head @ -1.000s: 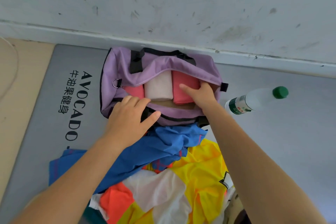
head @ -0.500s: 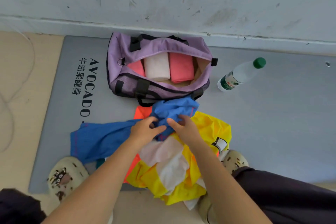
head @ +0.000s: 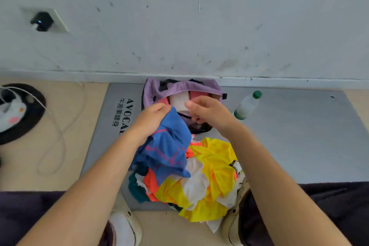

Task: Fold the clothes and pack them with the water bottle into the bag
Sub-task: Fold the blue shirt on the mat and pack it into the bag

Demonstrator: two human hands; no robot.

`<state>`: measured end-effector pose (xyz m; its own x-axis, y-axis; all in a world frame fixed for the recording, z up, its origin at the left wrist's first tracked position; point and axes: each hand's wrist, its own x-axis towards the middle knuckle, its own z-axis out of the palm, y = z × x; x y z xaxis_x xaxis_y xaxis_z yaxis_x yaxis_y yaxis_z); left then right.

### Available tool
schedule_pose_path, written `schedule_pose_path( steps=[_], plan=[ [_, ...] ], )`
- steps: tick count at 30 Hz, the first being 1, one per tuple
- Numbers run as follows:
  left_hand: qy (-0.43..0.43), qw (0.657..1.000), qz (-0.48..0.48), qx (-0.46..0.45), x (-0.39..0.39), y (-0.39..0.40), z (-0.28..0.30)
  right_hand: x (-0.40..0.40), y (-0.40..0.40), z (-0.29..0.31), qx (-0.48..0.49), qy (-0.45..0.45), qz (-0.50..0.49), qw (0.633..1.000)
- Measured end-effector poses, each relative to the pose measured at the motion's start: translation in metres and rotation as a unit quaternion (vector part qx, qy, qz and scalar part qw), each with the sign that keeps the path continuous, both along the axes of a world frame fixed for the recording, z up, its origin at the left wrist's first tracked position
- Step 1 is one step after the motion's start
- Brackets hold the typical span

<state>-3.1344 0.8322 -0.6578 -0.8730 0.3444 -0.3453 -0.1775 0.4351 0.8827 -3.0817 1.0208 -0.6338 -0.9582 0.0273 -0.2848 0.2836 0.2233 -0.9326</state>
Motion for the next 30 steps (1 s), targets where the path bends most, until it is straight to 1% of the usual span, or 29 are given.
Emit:
schedule_pose_path(
  steps=[2, 4, 5, 6, 8, 11, 13, 15, 18, 19, 20, 21, 24, 25, 27, 30],
  plan=[
    [0.036, 0.998, 0.002, 0.06, 0.008, 0.007, 0.047, 0.011, -0.013, 0.032, 0.005, 0.024, 0.067, 0.997],
    [0.085, 0.992, -0.029, 0.093, 0.018, 0.016, 0.092, 0.029, -0.026, 0.055, -0.002, 0.022, 0.12, 0.993],
    [0.108, 0.989, -0.042, 0.095, 0.023, 0.019, 0.11, 0.037, -0.028, 0.065, -0.016, 0.018, 0.128, 0.991],
    [0.137, 0.985, -0.044, 0.091, 0.026, 0.018, 0.125, 0.045, -0.027, 0.075, -0.034, 0.011, 0.126, 0.991],
    [0.197, 0.978, -0.018, 0.068, 0.029, 0.008, 0.144, 0.059, -0.018, 0.097, -0.057, 0.004, 0.118, 0.991],
    [0.24, 0.969, 0.045, 0.028, 0.033, -0.01, 0.157, 0.078, 0.0, 0.13, -0.047, 0.013, 0.134, 0.99],
    [0.261, 0.964, 0.045, 0.009, 0.049, -0.015, 0.166, 0.09, 0.006, 0.148, -0.04, 0.018, 0.118, 0.992],
    [0.249, 0.968, 0.002, 0.044, 0.072, -0.012, 0.177, 0.1, 0.004, 0.159, -0.071, 0.04, 0.086, 0.993],
    [0.146, 0.972, -0.106, 0.151, 0.116, -0.002, 0.188, 0.111, -0.006, 0.172, -0.16, 0.063, 0.036, 0.984],
    [0.132, 0.97, -0.126, 0.161, 0.127, 0.002, 0.189, 0.115, -0.01, 0.176, -0.188, 0.063, 0.025, 0.98],
    [0.14, 0.968, -0.13, 0.165, 0.135, 0.007, 0.189, 0.119, -0.013, 0.179, -0.216, 0.064, 0.021, 0.974],
    [0.166, 0.965, -0.118, 0.165, 0.141, 0.009, 0.189, 0.124, -0.015, 0.183, -0.242, 0.066, 0.024, 0.968],
    [0.241, 0.957, -0.059, 0.152, 0.148, 0.01, 0.201, 0.139, -0.014, 0.195, -0.277, 0.072, 0.062, 0.956],
    [0.254, 0.954, -0.055, 0.149, 0.149, 0.008, 0.204, 0.144, -0.011, 0.198, -0.278, 0.072, 0.075, 0.955],
    [0.27, 0.949, -0.079, 0.145, 0.152, 0.006, 0.212, 0.151, -0.006, 0.203, -0.267, 0.069, 0.084, 0.958],
    [0.248, 0.948, -0.12, 0.157, 0.155, 0.004, 0.224, 0.156, -0.001, 0.206, -0.21, 0.047, 0.081, 0.973]
  ],
)
